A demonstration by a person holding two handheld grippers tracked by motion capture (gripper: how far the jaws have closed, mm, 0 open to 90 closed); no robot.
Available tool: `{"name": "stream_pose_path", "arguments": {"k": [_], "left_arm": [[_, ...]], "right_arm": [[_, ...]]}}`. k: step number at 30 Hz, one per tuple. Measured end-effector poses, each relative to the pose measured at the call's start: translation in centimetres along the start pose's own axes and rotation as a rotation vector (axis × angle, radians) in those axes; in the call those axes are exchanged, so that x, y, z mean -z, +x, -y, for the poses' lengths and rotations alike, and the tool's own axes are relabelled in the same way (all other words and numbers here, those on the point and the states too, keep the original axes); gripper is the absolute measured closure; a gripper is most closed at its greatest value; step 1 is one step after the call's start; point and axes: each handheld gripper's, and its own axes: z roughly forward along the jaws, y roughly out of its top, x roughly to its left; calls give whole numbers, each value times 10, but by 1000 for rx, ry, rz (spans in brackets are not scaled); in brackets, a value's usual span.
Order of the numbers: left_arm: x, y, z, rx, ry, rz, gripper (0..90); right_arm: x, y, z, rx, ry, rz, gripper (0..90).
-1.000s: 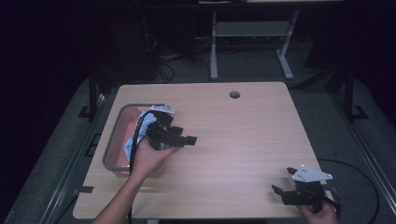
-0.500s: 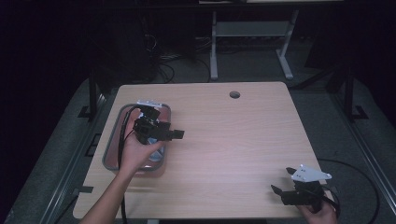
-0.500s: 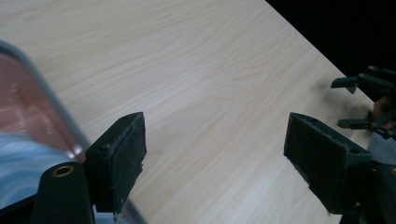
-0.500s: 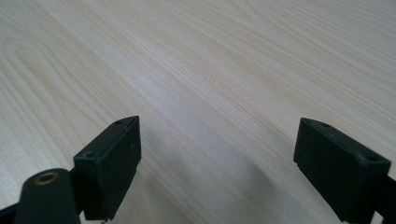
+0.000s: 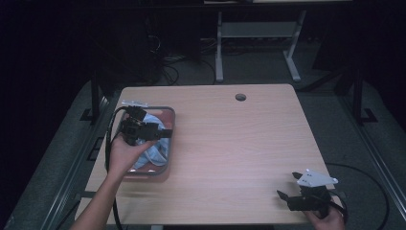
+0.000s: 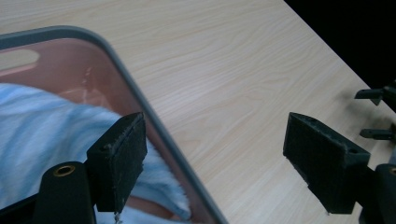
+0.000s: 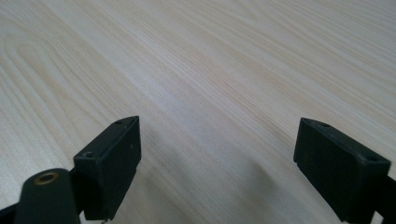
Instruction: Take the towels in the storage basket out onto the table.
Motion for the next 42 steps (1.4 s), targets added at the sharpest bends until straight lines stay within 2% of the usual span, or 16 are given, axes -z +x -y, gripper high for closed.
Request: {"name": "stream_pose_path", "arguments": {"k": [12,20,25,30,36,39,42], "left_arm": [[13,34,12,77,-14,-69,201],[13,50,20,117,-11,-111,202],[10,56,21,127,21,-159,210],[-1,58,20,135,69,-202,223],[-16,63,26,174,102,-219,245],[-22,65,28,180,134,-236,265],[-26,64,27,188,143,-251,301]], "right_arm": [[-1,1,0,3,2,-10,144],[-1,1,1,7,5,-15,144],[0,1,1,8,4,-16,144],[0,1,1,7,4,-19,144],[1,0,2,9,-1,-20,144],[2,0,2,12,-2,-19,144],[1,0,2,15,0,-20,144]]}}
